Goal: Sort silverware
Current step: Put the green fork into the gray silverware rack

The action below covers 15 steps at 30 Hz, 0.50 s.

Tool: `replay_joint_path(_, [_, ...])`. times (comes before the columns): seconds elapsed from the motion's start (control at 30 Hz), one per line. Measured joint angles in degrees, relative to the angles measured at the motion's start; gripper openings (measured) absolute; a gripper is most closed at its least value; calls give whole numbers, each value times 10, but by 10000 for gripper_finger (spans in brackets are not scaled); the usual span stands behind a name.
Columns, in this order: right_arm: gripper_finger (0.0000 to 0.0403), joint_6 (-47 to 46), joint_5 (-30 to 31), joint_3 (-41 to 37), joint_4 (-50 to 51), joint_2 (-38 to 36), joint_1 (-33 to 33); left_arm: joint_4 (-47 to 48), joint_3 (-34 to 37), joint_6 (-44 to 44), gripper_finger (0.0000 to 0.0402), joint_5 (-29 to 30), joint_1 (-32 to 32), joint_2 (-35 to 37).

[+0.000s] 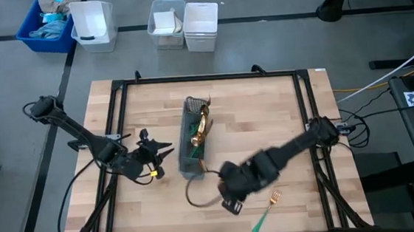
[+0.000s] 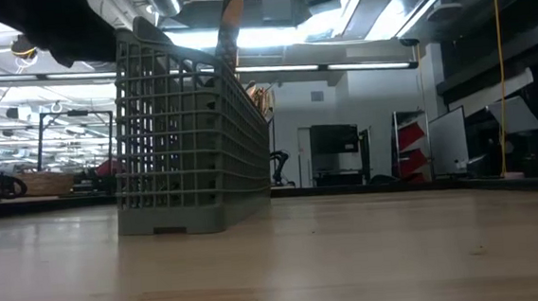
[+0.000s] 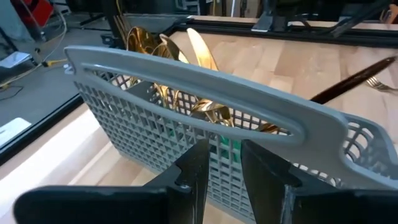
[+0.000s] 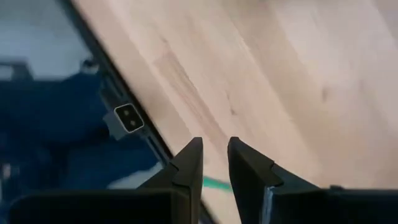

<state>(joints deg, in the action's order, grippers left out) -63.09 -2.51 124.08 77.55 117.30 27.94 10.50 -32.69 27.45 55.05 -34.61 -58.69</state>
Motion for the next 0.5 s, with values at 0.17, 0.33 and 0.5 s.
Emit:
replay_joint_path(0.17, [78,-279,60,-59,-15,0,72,1,0,-15,88,0,-9,2])
replay_joint_path(0.33, [78,-516,65,-140,-66,0,131,1,0,-19,88,-4,-10,2])
replay_joint_path(0.5, [78,-645,64,-223,-163,0,173,11,0,7,88,-52,-11,2])
